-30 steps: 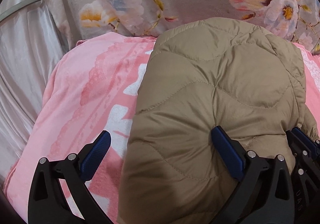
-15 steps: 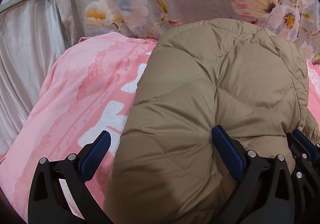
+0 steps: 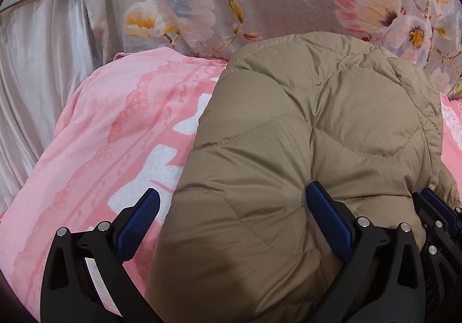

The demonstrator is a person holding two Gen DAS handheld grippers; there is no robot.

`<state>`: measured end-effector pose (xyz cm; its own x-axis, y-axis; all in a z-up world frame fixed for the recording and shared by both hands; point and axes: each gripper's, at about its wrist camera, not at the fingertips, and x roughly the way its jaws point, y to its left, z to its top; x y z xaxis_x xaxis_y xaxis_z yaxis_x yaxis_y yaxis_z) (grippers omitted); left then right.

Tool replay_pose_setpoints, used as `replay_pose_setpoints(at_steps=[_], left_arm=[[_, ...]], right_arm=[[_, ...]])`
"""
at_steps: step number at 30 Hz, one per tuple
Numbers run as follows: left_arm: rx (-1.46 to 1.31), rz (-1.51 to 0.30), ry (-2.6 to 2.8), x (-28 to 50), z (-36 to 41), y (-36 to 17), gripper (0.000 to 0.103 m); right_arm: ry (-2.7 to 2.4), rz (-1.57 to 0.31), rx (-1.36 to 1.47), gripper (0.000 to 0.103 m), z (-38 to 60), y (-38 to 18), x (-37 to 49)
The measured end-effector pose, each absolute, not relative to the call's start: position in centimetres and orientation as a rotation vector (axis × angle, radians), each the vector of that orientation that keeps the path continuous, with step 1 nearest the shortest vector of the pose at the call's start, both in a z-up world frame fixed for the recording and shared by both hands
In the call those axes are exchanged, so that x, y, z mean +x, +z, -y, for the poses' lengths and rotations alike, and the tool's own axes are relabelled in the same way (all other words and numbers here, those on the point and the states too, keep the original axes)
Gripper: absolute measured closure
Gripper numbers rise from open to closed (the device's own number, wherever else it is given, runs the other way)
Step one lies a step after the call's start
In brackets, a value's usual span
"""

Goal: Fold large clothes

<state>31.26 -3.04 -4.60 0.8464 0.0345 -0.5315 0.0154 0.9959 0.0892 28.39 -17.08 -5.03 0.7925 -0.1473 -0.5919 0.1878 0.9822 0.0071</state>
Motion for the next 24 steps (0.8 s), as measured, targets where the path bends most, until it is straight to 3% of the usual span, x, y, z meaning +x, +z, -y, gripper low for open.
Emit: replay_pose_setpoints(at_steps=[2,4,8,14,24], left_arm=[[0.061,-0.582,-0.021,31.3,2.6,-4.4,0.005],[0.029,-0.623,-0.068,30.9,1.7,-4.0,0.005],[0.038,-0.634,-0.099,27.7,0.3,-2.5,0.005],[0.118,-0.659,-0.153,20.5,-0.1,-1.9,0.005],[0.152,-0.686,-0.158,12.6,1.1,-5.6,0.005]], right_arm=[[-0.175,-0.627,0.081,0.088,17.3,-4.8,28.2],[-0.179,-0.646,0.104,0.081,17.7,-4.3,27.4],[-0.152,-0.664,0.228,0.056,18.7,-2.6,23.5],[-0.176,-0.663,0.252,0.041,18.7,-2.0,15.2],[-0.256,-0.693,0.207,0.032,17.0,-5.5,6.7]])
